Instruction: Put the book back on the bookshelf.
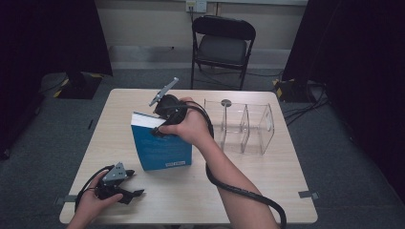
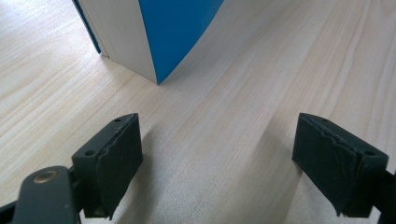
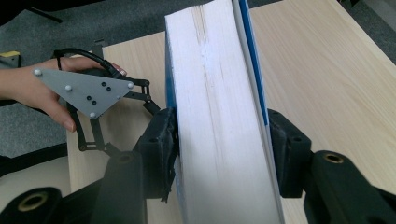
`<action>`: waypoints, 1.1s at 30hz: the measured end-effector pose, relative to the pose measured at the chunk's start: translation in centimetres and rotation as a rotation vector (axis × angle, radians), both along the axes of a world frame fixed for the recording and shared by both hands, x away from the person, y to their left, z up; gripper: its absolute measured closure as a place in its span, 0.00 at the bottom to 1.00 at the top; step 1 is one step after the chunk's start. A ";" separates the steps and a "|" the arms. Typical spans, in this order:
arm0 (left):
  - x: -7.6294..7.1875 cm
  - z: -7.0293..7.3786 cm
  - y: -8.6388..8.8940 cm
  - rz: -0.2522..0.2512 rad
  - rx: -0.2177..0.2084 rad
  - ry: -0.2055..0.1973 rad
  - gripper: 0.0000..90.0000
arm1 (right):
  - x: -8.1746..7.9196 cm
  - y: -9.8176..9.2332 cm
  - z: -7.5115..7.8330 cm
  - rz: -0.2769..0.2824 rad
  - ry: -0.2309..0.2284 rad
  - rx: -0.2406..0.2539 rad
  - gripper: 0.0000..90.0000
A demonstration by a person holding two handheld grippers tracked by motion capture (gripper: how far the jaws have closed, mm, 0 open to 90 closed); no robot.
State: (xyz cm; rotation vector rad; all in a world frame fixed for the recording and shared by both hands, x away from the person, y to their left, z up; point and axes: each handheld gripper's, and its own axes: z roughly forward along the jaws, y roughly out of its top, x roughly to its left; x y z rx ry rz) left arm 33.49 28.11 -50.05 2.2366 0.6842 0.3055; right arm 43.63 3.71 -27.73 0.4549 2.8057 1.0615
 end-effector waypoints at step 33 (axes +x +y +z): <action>0.0 0.0 0.0 0.003 -0.010 0.006 0.17 | 0.1 -0.4 -0.8 0.039 0.009 -0.001 0.67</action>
